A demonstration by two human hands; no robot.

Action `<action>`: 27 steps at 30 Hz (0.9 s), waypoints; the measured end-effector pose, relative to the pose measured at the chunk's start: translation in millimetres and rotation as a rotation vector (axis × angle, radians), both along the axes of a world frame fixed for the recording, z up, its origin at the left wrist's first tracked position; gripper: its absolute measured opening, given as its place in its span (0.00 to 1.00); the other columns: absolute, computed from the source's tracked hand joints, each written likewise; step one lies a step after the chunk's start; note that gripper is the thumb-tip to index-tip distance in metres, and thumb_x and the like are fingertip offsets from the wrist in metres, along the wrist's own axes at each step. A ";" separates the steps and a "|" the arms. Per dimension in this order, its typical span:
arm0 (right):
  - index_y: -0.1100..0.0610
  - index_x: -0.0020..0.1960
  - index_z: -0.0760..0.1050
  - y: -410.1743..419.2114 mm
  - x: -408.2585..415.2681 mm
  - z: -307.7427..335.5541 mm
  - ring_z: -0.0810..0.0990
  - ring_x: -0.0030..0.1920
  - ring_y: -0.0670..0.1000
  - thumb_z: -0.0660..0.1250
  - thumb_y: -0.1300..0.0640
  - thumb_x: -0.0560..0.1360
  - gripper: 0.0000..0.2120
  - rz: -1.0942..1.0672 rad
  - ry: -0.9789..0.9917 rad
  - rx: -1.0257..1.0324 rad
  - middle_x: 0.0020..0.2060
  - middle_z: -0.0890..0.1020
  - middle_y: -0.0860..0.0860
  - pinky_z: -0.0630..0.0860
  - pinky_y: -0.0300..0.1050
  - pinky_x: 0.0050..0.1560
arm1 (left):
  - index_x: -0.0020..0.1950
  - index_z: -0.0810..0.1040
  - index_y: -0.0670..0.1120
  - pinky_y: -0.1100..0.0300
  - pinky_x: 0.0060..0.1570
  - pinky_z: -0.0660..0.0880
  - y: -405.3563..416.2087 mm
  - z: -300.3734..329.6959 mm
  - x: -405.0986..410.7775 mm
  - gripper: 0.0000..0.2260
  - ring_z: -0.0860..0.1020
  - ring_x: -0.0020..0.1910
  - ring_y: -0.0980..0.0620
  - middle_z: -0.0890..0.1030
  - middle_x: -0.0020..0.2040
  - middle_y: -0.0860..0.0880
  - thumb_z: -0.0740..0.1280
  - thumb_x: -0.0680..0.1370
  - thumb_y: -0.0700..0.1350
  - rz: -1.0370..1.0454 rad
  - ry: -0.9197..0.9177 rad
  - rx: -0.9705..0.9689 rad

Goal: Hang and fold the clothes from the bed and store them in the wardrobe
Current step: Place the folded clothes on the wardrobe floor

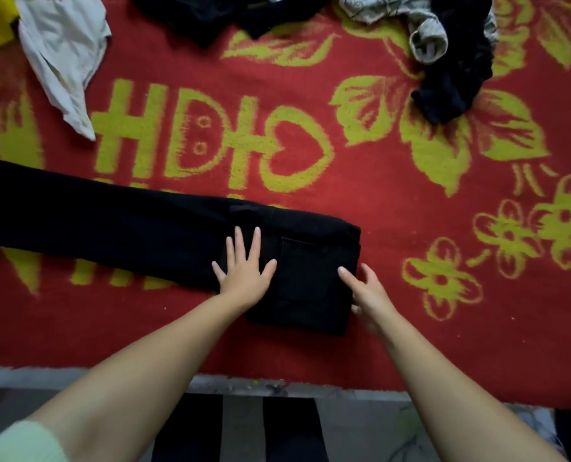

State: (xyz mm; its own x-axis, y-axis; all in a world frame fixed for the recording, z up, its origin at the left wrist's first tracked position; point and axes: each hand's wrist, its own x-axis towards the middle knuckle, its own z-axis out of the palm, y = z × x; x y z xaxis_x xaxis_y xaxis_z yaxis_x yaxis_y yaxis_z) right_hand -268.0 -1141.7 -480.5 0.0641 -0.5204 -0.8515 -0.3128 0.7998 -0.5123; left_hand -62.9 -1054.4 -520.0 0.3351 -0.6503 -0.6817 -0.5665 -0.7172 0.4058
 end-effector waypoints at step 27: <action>0.53 0.72 0.63 62.0 259.8 3.8 0.75 0.61 0.54 0.70 0.50 0.74 0.30 0.261 0.096 -0.076 0.67 0.73 0.54 0.74 0.56 0.62 | 0.77 0.37 0.59 0.35 0.70 0.40 75.1 20.2 245.5 0.32 0.30 0.74 0.47 0.28 0.75 0.50 0.51 0.79 0.64 -0.021 -0.018 -0.004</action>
